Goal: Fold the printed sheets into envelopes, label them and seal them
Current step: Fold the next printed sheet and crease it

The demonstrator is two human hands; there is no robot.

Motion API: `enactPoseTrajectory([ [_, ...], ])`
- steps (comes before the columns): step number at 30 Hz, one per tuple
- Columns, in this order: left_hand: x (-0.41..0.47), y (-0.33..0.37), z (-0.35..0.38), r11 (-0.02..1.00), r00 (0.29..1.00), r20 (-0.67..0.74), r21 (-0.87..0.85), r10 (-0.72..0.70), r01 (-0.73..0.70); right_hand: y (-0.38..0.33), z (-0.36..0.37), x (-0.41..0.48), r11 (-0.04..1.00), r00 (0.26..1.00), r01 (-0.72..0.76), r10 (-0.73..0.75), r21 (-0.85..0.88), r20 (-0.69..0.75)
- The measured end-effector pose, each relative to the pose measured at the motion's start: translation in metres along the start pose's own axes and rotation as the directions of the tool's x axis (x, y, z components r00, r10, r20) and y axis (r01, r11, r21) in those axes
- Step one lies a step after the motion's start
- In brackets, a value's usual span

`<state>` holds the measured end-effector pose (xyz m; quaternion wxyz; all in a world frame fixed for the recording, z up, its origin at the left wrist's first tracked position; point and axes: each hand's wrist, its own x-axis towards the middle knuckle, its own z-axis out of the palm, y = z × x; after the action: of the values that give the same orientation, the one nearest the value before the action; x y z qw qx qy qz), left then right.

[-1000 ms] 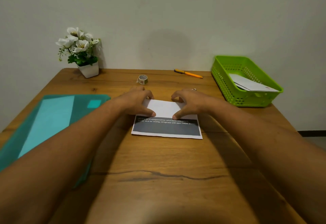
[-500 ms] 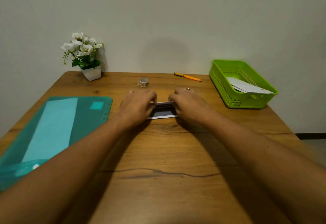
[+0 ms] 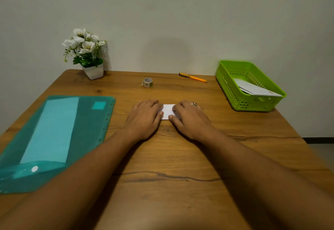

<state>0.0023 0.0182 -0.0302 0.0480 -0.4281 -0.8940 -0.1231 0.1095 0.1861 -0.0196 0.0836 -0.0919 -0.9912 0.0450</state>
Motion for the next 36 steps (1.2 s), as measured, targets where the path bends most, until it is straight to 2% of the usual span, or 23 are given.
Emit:
enactPoseTrajectory([
  [4,0.006,-0.001,0.008,0.999,0.989,0.147,0.033,-0.017,0.013,-0.011,0.009,0.012,0.994,1.000,0.026,-0.026,0.103,0.006],
  [8,0.007,-0.002,0.008,0.998,0.984,0.178,0.054,-0.016,0.006,-0.018,0.020,0.016,0.975,0.996,0.064,-0.077,0.211,0.054],
  [13,0.008,-0.005,0.007,0.994,0.973,0.224,0.103,-0.050,0.027,0.004,0.026,0.011,0.995,0.988,-0.026,0.010,0.101,0.155],
  [17,0.008,-0.015,-0.001,0.981,0.944,0.293,0.165,-0.150,0.104,0.041,0.019,-0.002,0.987,0.967,-0.156,0.148,0.023,0.207],
  [19,0.010,-0.018,-0.010,0.972,0.927,0.328,0.201,-0.182,0.120,0.049,0.018,-0.006,0.984,0.959,-0.177,0.171,0.010,0.225],
  [23,0.017,-0.013,-0.027,0.963,0.945,0.274,0.243,-0.181,0.114,0.048,0.019,-0.007,0.983,0.961,-0.183,0.177,0.013,0.215],
  [25,0.022,-0.015,-0.034,0.965,0.939,0.277,0.219,-0.205,0.146,0.047,0.019,-0.008,0.982,0.960,-0.189,0.181,0.016,0.213],
  [31,0.032,-0.024,-0.043,0.971,0.882,0.407,0.127,-0.238,0.204,0.042,0.019,-0.017,0.981,0.960,-0.192,0.184,0.015,0.213],
  [34,0.029,-0.022,-0.045,0.969,0.875,0.419,0.135,-0.244,0.206,0.039,0.017,-0.024,0.981,0.959,-0.195,0.187,0.016,0.212],
  [36,0.025,-0.020,-0.045,0.963,0.871,0.416,0.059,-0.263,0.263,0.037,0.018,-0.029,0.980,0.962,-0.198,0.189,0.025,0.198],
])
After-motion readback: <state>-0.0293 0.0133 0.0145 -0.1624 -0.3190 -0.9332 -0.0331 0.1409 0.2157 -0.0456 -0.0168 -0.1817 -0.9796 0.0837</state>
